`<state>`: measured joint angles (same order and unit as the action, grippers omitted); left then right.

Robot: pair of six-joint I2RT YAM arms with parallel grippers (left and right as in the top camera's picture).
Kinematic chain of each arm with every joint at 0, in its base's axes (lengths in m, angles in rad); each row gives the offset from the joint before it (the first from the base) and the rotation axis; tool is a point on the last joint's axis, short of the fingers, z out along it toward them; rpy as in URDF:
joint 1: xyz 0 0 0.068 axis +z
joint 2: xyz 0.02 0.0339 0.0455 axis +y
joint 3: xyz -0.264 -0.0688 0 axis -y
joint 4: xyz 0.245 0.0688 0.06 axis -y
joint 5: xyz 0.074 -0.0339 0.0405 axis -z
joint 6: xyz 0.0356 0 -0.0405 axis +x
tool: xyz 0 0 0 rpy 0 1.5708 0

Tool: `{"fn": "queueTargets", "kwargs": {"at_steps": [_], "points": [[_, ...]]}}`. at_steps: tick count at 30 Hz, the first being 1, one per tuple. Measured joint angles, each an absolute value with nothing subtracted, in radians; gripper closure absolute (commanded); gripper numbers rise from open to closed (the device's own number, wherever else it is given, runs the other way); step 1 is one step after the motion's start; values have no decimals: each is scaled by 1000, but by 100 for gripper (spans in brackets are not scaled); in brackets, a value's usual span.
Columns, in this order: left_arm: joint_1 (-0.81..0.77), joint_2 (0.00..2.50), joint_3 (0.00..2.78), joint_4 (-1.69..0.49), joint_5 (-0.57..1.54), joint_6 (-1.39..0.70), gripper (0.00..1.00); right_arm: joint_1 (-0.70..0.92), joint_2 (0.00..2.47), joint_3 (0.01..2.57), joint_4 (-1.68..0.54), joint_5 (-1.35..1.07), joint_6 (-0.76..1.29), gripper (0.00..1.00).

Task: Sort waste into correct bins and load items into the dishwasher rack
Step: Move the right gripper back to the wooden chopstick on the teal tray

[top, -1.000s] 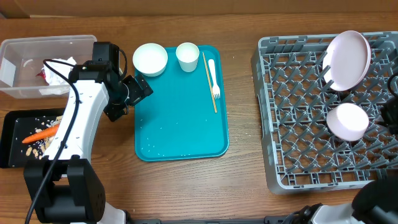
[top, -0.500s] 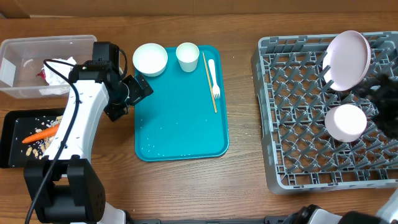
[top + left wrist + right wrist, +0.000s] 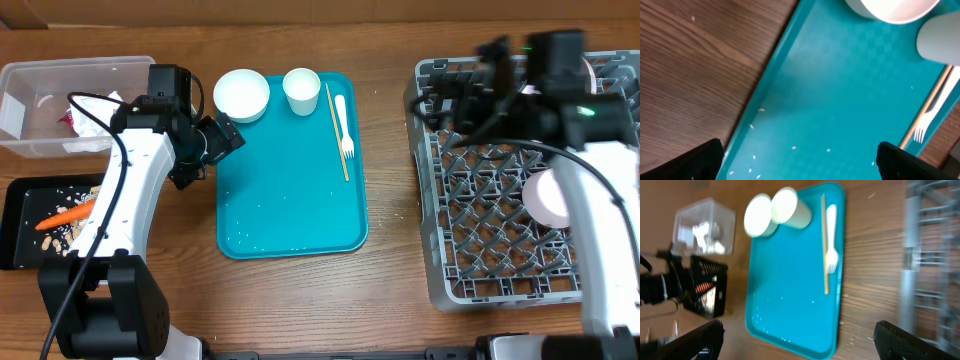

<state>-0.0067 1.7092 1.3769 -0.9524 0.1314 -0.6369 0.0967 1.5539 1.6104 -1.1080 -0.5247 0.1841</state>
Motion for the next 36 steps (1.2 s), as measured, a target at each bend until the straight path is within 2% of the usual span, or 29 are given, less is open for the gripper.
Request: {"fn": "queueTargets", "kwargs": {"at_steps": [17,23,36], "points": [[-7,1709,1377,-920,65,-674,0,367,1843,1610,-950,-535,237,0],[-7,1709,1377,-920,39,-675,0,460,1860,1610,-867,-342,315,0],[-7,1709,1377,-1018,23,-678,0,562,2032,1610,-599,-50,381,15]]}}
